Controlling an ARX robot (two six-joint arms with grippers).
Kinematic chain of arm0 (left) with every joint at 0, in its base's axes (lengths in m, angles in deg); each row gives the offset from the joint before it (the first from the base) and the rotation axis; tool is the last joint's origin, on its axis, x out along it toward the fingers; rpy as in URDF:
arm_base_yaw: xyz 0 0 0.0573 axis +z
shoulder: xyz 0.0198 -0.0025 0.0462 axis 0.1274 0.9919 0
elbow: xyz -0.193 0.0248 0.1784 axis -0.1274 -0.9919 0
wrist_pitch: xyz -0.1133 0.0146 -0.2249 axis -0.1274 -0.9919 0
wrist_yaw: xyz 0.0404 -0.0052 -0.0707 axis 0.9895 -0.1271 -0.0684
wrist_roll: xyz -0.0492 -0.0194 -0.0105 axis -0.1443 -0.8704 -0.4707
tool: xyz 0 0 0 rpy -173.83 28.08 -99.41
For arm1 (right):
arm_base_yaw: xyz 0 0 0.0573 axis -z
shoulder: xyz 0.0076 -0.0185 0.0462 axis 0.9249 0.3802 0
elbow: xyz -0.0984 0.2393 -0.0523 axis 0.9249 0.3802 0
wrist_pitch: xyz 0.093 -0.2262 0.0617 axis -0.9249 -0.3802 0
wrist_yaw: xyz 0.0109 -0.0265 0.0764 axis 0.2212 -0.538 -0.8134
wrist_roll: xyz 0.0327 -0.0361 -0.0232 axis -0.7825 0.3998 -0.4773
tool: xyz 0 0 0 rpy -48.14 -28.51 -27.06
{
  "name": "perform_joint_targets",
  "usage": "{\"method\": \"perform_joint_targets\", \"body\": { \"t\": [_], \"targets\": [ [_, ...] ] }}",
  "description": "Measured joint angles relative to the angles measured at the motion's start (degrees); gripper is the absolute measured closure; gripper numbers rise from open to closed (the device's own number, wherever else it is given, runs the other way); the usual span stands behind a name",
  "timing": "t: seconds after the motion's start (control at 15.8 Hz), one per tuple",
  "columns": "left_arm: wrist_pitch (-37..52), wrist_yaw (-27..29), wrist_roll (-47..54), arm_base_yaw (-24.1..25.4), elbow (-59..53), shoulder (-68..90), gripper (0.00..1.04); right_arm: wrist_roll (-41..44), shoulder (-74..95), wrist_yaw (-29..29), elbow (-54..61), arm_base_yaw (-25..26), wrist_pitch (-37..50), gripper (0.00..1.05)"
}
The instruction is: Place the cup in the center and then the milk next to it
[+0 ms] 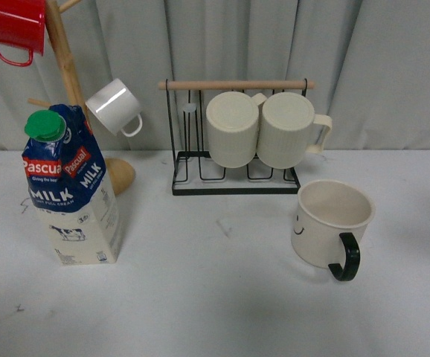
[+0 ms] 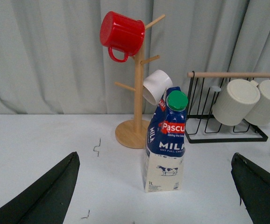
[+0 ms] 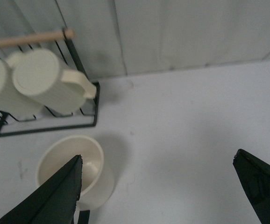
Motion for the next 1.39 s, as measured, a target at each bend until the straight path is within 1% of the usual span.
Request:
{"method": "perform_joint_targets", "body": {
  "t": [0.06, 0.13, 0.19, 0.44, 0.51, 0.63, 0.7, 0.95, 1.01, 1.14, 1.26, 1.39],
  "targets": [
    [-0.02, 0.00, 0.00, 0.00, 0.00, 0.00, 0.07, -2.56, 15.61, 4.74, -14.14, -6.64, -10.16, 0.06],
    [-0.02, -0.02, 0.00, 0.00, 0.00, 0.00, 0.07, -4.63, 26.23, 7.39, -26.45, -9.64, -22.25, 0.06],
    [0.00, 0.00, 0.00, 0.00, 0.00, 0.00, 0.07, -6.29, 31.52, 7.85, -30.47, -9.64, -25.53, 0.06],
    [0.00, 0.00, 0.00, 0.00, 0.00, 0.00, 0.07, -7.13, 36.24, 6.86, -32.00, -9.55, -26.03, 0.07],
    [-0.02, 0.00, 0.00, 0.00, 0.00, 0.00, 0.07, -7.23, 36.44, 6.88, -32.09, -9.62, -26.01, 0.19],
    [-0.02, 0.00, 0.00, 0.00, 0.00, 0.00, 0.07, -7.34, 36.46, 6.91, -32.28, -9.88, -25.53, 0.39],
    [0.00, 0.00, 0.00, 0.00, 0.00, 0.00, 0.07, -7.34, 36.46, 6.93, -32.30, -9.92, -25.51, 0.52],
    [-0.02, 0.00, 0.00, 0.00, 0.00, 0.00, 0.07, -7.32, 36.41, 6.91, -32.52, -9.92, -25.79, 0.96],
    [0.00, 0.00, 0.00, 0.00, 0.00, 0.00, 0.07, -7.32, 35.74, 6.71, -32.50, -10.14, -26.12, 1.01],
    [-0.02, -0.02, 0.00, 0.00, 0.00, 0.00, 0.07, -7.37, 33.75, 6.88, -32.52, -11.23, -27.17, 1.01],
    [-0.02, -0.02, 0.00, 0.00, 0.00, 0.00, 0.07, -8.02, 32.22, 7.63, -33.46, -14.29, -28.63, 1.01],
    [0.00, 0.00, 0.00, 0.00, 0.00, 0.00, 0.07, -9.57, 32.46, 8.96, -35.85, -18.51, -29.90, 1.01]
  ]
}}
